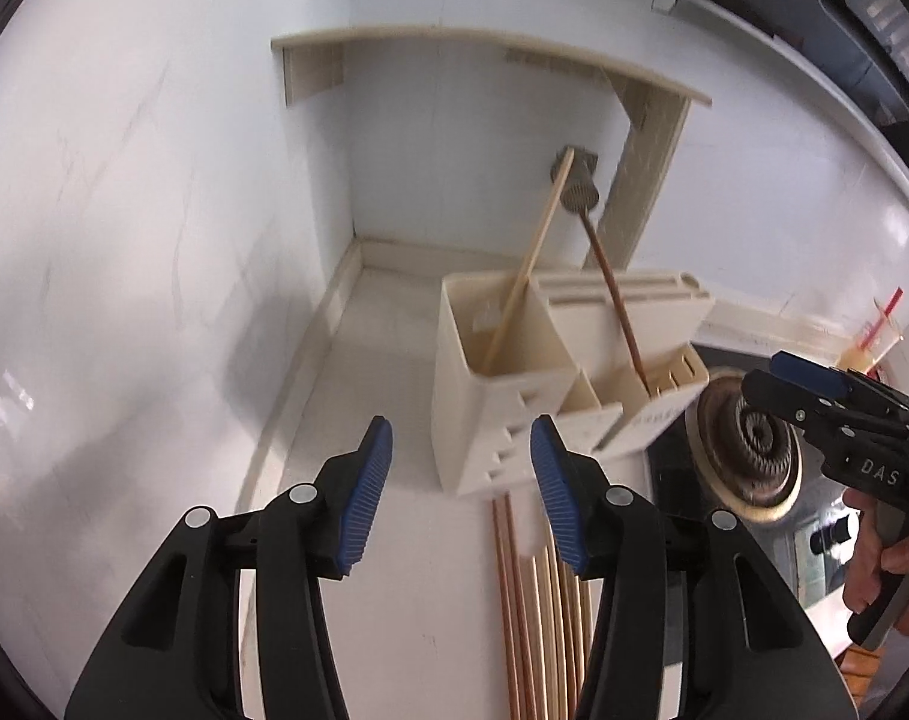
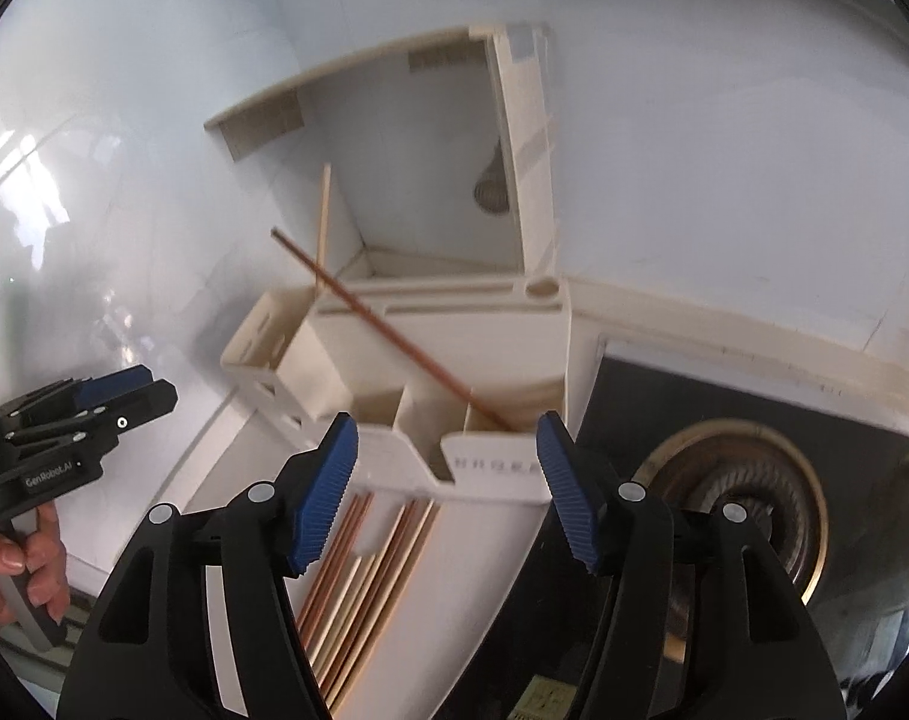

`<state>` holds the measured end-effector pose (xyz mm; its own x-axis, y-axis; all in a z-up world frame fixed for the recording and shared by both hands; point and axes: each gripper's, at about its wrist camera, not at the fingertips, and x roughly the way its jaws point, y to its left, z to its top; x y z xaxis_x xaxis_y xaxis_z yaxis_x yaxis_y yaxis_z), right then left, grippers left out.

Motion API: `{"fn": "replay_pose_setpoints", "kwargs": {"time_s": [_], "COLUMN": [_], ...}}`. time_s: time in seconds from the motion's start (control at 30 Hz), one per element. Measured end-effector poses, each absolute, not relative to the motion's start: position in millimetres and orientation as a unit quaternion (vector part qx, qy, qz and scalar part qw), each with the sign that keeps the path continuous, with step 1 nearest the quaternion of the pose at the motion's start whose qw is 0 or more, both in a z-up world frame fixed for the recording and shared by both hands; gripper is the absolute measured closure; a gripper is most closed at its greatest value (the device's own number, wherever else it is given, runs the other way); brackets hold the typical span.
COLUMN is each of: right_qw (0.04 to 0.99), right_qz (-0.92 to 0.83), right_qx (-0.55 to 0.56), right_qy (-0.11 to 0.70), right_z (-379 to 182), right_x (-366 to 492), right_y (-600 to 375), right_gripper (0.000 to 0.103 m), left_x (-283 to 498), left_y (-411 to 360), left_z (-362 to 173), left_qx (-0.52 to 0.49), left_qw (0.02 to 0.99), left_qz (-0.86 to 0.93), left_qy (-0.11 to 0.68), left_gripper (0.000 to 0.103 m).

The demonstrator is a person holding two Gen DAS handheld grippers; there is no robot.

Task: Organize utensils
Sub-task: 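Withdraw both open tools back toward the remaining chopsticks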

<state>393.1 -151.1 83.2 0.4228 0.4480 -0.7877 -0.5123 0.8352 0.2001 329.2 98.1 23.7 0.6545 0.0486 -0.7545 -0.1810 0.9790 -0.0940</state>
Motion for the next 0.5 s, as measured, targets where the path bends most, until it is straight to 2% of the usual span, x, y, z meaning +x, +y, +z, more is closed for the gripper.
{"fn": "replay_pose_setpoints", "kwargs": {"time_s": [0.5], "right_qw": [0.806], "right_qz": [0.270], "right_qx": [-0.048], "right_qy": [0.524], "right_z": [51], "right_x": [370], "right_y": [-149], "right_gripper": [0.041], "left_x": [304], "left_y": [97], "left_z": [-10], "left_qx": [-0.085], "left_qw": [0.884], "left_qz": [0.044], "left_qy": [0.457], "left_gripper": [0.055]}}
